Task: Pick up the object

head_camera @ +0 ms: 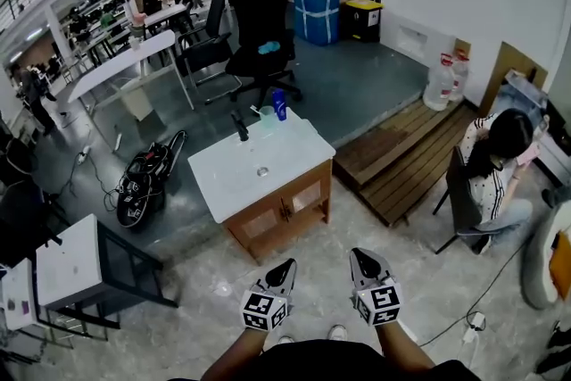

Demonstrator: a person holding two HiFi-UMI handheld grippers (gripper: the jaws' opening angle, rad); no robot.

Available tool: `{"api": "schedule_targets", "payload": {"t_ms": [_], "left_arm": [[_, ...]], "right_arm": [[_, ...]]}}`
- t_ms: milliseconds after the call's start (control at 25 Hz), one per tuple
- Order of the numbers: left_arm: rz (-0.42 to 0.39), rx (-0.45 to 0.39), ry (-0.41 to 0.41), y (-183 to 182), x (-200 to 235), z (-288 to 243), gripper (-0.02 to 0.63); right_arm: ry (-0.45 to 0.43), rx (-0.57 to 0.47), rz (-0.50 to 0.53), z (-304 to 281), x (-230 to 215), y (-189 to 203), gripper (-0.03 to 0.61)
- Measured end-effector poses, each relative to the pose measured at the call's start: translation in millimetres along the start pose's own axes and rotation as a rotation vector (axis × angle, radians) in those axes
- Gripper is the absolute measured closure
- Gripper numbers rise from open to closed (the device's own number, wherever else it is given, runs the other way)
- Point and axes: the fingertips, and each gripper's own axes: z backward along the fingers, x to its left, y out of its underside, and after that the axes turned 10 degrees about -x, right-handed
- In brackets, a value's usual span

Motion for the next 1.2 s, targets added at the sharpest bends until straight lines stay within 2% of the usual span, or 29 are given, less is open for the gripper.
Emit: {"api": "schedule_targets", "payload": {"t_ms": [160, 600, 880, 1200], "left_arm": [[-0.040, 0.002, -0.012, -1, -16, -14, 0.595], [-0.041, 0.030, -0.041, 11, -55, -40, 0.595], [-0.039, 0.023, -0.056, 9, -51, -56, 0.595], [-0.031, 0.018, -0.042, 4, -26, -85, 0.595]], "right_arm": [[-0.006, 0.011, 0.006, 1, -21, 3, 0.560], [-0.068, 0.025, -0.025, 6, -60, 8, 0.560], [-0.060, 0.054, -0.011, -7, -76, 24, 0.560], [-0.067, 0.053, 0.010, -43, -84, 16, 0.560]]}}
